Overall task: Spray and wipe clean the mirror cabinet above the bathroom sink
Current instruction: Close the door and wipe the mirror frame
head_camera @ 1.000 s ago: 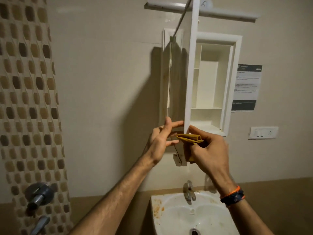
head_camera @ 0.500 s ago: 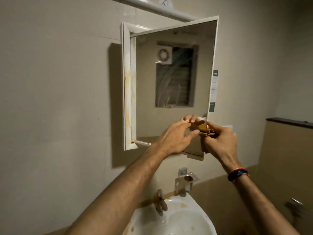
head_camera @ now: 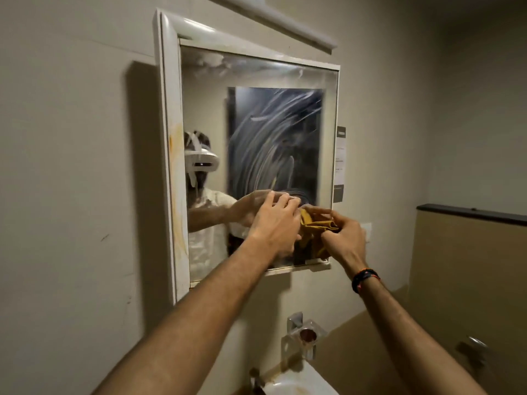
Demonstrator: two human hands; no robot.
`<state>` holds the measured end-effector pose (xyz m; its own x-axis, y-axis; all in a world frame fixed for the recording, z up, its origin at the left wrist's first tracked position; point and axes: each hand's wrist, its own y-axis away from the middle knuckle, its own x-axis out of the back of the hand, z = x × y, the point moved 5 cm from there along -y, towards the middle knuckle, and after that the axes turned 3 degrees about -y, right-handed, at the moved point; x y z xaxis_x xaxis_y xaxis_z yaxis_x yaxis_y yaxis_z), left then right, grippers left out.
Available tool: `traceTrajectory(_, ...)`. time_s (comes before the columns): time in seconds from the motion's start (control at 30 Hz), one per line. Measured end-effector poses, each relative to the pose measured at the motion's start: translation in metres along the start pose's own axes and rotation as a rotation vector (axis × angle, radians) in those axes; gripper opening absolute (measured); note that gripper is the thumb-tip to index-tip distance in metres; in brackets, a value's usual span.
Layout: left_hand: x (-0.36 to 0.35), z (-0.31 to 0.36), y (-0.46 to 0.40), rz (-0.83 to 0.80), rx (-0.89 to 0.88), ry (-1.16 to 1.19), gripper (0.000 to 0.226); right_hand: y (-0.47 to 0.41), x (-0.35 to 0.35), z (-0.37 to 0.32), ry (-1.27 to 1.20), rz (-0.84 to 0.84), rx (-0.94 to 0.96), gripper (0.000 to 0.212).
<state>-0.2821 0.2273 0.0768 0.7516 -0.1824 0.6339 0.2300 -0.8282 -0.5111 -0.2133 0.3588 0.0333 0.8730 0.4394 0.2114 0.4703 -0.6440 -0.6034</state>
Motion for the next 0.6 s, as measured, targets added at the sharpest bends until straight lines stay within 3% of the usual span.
traceTrajectory(0.27,-0.022,-0.021,-0.01,-0.019,-0.042,-0.089,0.057,-0.025,-0.036,0.004,0.016,-0.035,-0.032,0.054)
traceTrajectory(0.5,-0.031,-0.033,-0.017,-0.003,-0.054,-0.149,0.051,-0.039,-0.057,0.007,0.056,-0.036,-0.052,0.039)
traceTrajectory(0.6,-0.033,-0.035,-0.018,0.03,-0.079,-0.191,0.049,-0.043,-0.062,0.01,0.068,0.002,-0.059,0.043)
